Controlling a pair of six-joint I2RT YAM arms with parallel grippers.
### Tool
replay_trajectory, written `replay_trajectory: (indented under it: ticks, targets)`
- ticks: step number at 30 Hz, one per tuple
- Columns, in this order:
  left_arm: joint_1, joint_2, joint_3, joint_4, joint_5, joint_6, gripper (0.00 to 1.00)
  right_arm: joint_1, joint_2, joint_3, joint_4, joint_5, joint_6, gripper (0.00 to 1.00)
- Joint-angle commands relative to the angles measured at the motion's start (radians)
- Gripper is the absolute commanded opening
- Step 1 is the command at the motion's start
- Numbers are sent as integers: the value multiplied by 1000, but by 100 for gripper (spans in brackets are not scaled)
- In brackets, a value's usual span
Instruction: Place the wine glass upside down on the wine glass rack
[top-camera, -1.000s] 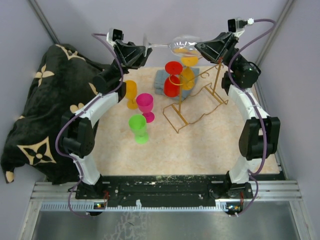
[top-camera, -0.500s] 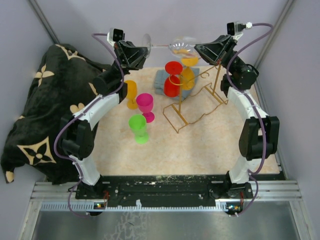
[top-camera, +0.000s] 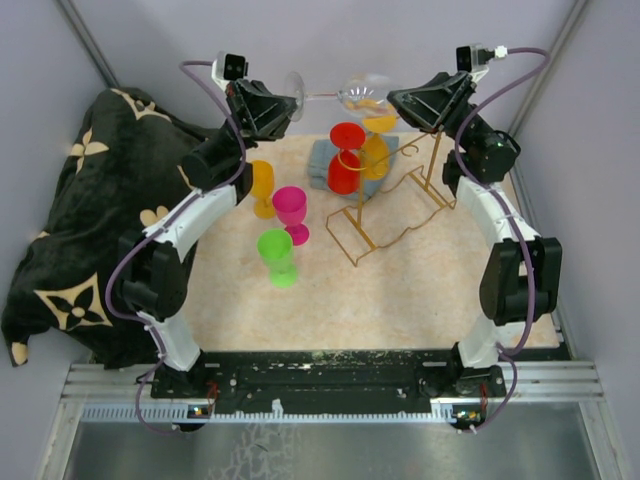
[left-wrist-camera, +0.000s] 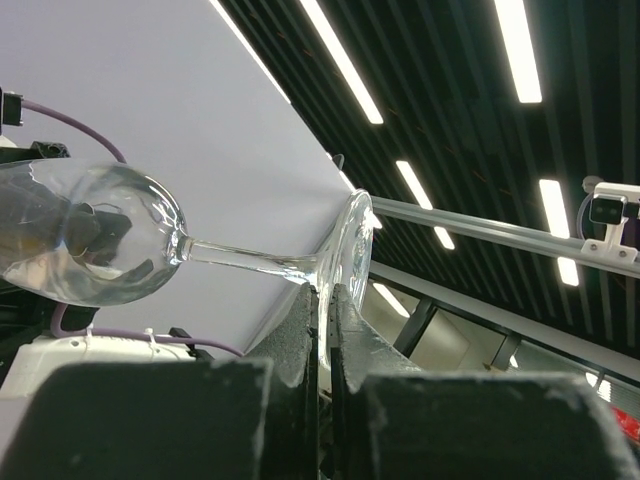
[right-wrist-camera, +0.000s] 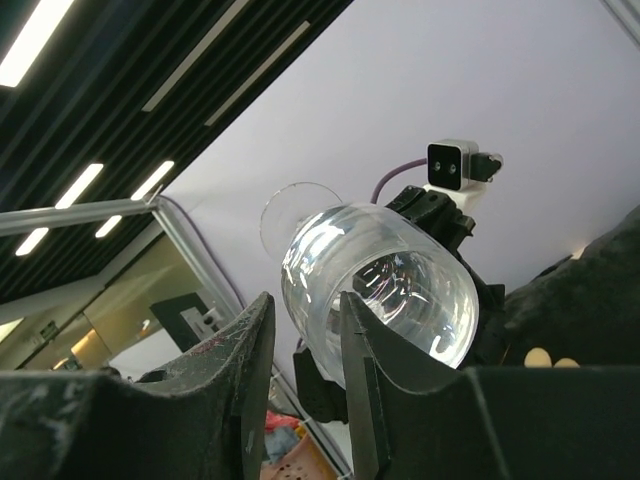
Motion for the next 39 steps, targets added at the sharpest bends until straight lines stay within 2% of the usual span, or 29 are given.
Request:
replay_trajectory:
  ticks: [1, 16, 25, 31, 33, 36, 38, 39]
  targets:
    - [19, -38, 52, 125, -29, -59, 0, 3, -58, 16, 222, -7, 3, 33]
    - [37, -96, 68, 69, 4, -27, 0, -142, -76, -27, 208, -39, 2, 34]
    - [45, -240, -40, -149, 165, 129, 0, -315, -145, -36, 35, -112, -116, 34]
    - [44, -388, -164, -442, 263, 321, 0, -341, -187, -24, -215, -165, -296, 35]
    - [45, -441, -189, -603, 288, 437, 0, -340, -226, -37, -363, -162, -416, 35]
    - [40, -508, -192, -890, 300, 616, 0, -338, -299, -38, -705, -136, -685, 35]
    - [37, -532, -189, -1053, 292, 697, 0, -336, -341, -33, -870, -104, -814, 35]
    - [29, -540, -193, -1085, 293, 713, 0, -335, -357, -34, -925, -86, -855, 35]
